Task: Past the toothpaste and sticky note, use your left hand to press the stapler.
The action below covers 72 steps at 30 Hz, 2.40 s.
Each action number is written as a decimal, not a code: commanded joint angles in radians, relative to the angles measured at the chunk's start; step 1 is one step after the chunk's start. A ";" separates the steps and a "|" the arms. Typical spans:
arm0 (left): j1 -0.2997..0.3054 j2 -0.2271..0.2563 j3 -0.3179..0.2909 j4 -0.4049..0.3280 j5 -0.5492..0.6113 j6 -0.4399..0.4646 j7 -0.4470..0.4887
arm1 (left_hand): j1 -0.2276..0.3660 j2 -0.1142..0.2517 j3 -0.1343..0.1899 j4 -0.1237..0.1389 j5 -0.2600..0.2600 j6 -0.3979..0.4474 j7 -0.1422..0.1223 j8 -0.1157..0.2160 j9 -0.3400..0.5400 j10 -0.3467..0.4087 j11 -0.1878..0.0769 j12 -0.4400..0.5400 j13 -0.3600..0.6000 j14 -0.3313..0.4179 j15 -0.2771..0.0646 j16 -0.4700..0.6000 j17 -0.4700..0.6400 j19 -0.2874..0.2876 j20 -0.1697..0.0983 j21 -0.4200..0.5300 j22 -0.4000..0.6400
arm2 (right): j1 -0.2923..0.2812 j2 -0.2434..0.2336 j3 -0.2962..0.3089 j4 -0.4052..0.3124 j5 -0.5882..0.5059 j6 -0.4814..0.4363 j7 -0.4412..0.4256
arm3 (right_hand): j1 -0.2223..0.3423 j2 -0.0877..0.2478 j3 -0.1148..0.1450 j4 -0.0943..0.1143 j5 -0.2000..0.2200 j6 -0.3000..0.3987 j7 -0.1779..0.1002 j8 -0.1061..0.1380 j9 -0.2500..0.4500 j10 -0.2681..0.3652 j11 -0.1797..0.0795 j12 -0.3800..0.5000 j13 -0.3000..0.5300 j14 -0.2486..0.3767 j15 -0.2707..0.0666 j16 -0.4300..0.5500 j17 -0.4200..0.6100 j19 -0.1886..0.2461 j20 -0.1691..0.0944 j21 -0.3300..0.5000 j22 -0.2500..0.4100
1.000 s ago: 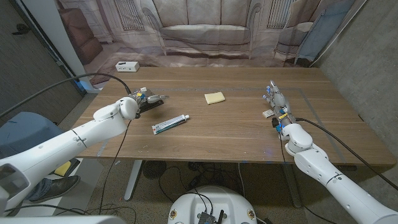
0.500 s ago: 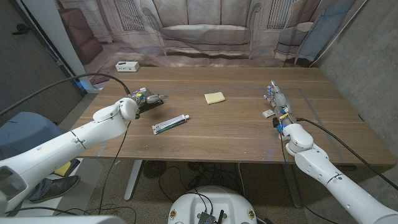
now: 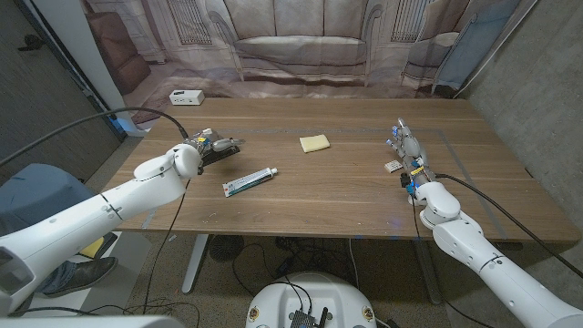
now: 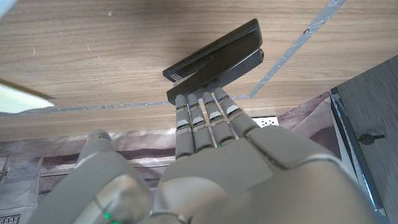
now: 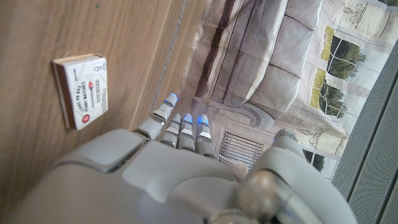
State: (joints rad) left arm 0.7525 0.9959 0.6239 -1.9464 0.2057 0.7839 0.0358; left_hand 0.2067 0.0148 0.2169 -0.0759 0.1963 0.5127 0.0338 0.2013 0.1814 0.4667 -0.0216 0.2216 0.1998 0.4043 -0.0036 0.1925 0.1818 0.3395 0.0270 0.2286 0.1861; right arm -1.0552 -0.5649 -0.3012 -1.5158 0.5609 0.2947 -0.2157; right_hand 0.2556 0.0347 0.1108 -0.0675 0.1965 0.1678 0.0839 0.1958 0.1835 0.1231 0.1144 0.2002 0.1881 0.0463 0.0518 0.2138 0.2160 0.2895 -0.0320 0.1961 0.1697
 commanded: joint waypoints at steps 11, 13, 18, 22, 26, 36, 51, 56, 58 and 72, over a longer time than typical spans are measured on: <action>0.059 0.015 -0.054 -0.033 -0.042 -0.035 0.079 | 0.004 0.016 0.006 -0.006 0.000 0.004 0.000 -0.006 0.002 0.000 0.004 -0.003 0.001 0.001 0.008 0.001 0.000 0.009 -0.003 -0.002 0.003 | -0.013 -0.003 0.004 -0.013 -0.003 0.005 -0.007 | 0.000 0.008 0.001 -0.007 -0.002 0.008 -0.004 0.000 0.004 0.002 0.001 0.000 0.004 0.003 0.003 -0.001 0.006 0.005 0.006 0.000 0.003; 0.062 0.016 -0.058 -0.035 -0.043 -0.040 0.085 | 0.004 0.016 0.006 -0.007 0.000 0.003 -0.001 -0.007 0.002 -0.001 0.003 -0.004 0.001 0.000 0.007 0.000 0.000 0.009 -0.003 -0.002 0.003 | -0.015 -0.004 0.004 -0.016 -0.006 0.005 -0.011 | 0.000 0.008 0.001 -0.007 -0.002 0.007 -0.004 0.000 0.004 0.001 0.001 -0.001 0.004 0.003 0.003 -0.001 0.006 0.005 0.006 0.000 0.003; 0.084 0.016 -0.079 -0.042 -0.052 -0.062 0.117 | 0.005 0.017 0.007 -0.008 0.000 -0.004 -0.001 -0.009 0.002 -0.005 0.004 -0.006 0.001 -0.004 0.010 -0.002 0.000 0.007 -0.001 -0.004 0.003 | -0.020 -0.005 0.006 -0.019 -0.006 0.008 -0.012 | 0.000 0.008 0.001 -0.007 -0.002 0.008 -0.004 0.000 0.004 0.001 0.002 -0.001 0.004 0.003 0.003 -0.001 0.006 0.005 0.006 0.000 0.003; 0.109 0.013 -0.100 -0.041 -0.059 -0.093 0.156 | 0.006 0.018 0.007 -0.008 -0.001 -0.008 -0.001 -0.011 0.002 -0.007 0.003 -0.007 0.001 -0.007 0.011 -0.002 0.000 0.006 0.001 -0.004 0.003 | -0.022 -0.005 0.008 -0.020 -0.005 0.013 -0.009 | 0.001 0.009 0.001 -0.008 -0.002 0.008 -0.004 0.000 0.004 0.002 0.001 -0.001 0.004 0.003 0.004 -0.001 0.006 0.005 0.006 0.000 0.003; 0.129 0.014 -0.121 -0.043 -0.066 -0.119 0.184 | 0.007 0.019 0.008 -0.009 -0.001 -0.008 0.000 -0.011 0.002 -0.005 0.006 -0.006 0.001 -0.008 0.010 -0.003 0.000 0.004 0.003 -0.005 0.003 | -0.024 -0.006 0.009 -0.019 -0.008 0.021 -0.007 | 0.001 0.009 0.001 -0.008 -0.002 0.007 -0.004 -0.001 0.004 0.002 0.002 -0.001 0.004 0.003 0.003 -0.001 0.006 0.005 0.006 0.000 0.003; 0.188 0.012 -0.176 -0.048 -0.080 -0.185 0.261 | 0.009 0.022 0.010 -0.011 -0.001 -0.007 0.000 -0.010 0.002 -0.005 0.006 -0.007 0.001 -0.009 0.010 -0.003 0.000 0.004 0.004 -0.006 0.003 | -0.029 -0.010 0.016 -0.022 -0.007 0.028 -0.004 | 0.000 0.008 0.000 -0.008 -0.002 0.007 -0.004 -0.001 0.004 0.003 0.002 0.000 0.004 0.004 0.003 -0.001 0.006 0.006 0.004 0.001 0.003; 0.284 -0.013 -0.267 -0.020 -0.114 -0.334 0.375 | 0.012 0.023 0.011 -0.014 -0.003 -0.011 0.004 -0.011 0.003 -0.003 0.014 -0.006 0.002 -0.007 0.016 -0.002 0.000 0.003 0.009 -0.008 0.003 | -0.017 0.000 0.013 -0.004 -0.008 0.050 0.012 | -0.001 0.009 0.000 -0.009 -0.002 0.007 -0.004 -0.001 0.004 0.003 0.001 0.000 0.004 0.004 0.001 -0.001 0.006 0.008 0.003 0.001 0.003; 0.301 -0.031 -0.291 0.018 -0.146 -0.438 0.384 | 0.007 0.021 0.008 -0.013 -0.005 -0.009 0.009 -0.009 0.003 0.019 0.022 0.001 0.002 0.015 0.020 0.006 0.001 0.017 0.015 -0.004 0.003 | -0.018 0.001 0.012 -0.008 -0.011 0.049 0.007 | -0.002 0.008 -0.001 -0.009 -0.002 0.008 -0.004 -0.001 0.004 0.003 0.002 -0.001 0.004 0.005 0.003 -0.001 0.006 0.008 0.003 0.001 0.003; 0.303 -0.040 -0.295 0.028 -0.150 -0.460 0.388 | 0.006 0.021 0.007 -0.013 -0.005 -0.009 0.009 -0.009 0.003 0.025 0.026 0.003 0.002 0.018 0.020 0.007 0.001 0.019 0.016 -0.003 0.003 | -0.018 0.002 0.012 -0.008 -0.011 0.051 0.008 | -0.002 0.008 -0.001 -0.009 -0.002 0.008 -0.004 -0.001 0.004 0.003 0.002 -0.001 0.004 0.006 0.002 -0.001 0.006 0.008 0.003 0.001 0.003; 0.300 -0.104 -0.324 0.100 -0.255 -0.609 0.343 | -0.001 0.020 0.004 -0.011 -0.006 -0.016 0.023 -0.011 0.003 0.024 0.027 0.001 0.003 0.025 0.027 0.007 0.001 0.025 0.018 -0.002 0.004 | -0.013 0.008 0.015 0.004 -0.003 0.070 0.024 | -0.002 0.007 -0.002 -0.010 -0.002 0.008 -0.004 0.000 0.004 0.004 0.001 -0.001 0.004 0.006 0.002 -0.001 0.006 0.008 0.004 0.001 0.003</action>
State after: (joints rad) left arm 1.0471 0.9465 0.3311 -1.9160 0.0374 0.3119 0.4115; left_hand 0.2121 0.0305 0.2210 -0.0863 0.1919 0.4960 0.0504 0.1924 0.1816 0.4880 -0.0001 0.2186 0.2000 0.4221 0.0217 0.1962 0.1815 0.3591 0.0466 0.2214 0.1888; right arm -1.0745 -0.5631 -0.2870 -1.5240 0.5517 0.3478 -0.2059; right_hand 0.2556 0.0347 0.1067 -0.0716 0.1965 0.1678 0.0839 0.1958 0.1836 0.1230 0.1144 0.2002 0.1881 0.0463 0.0517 0.2138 0.2211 0.2895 -0.0320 0.1961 0.1697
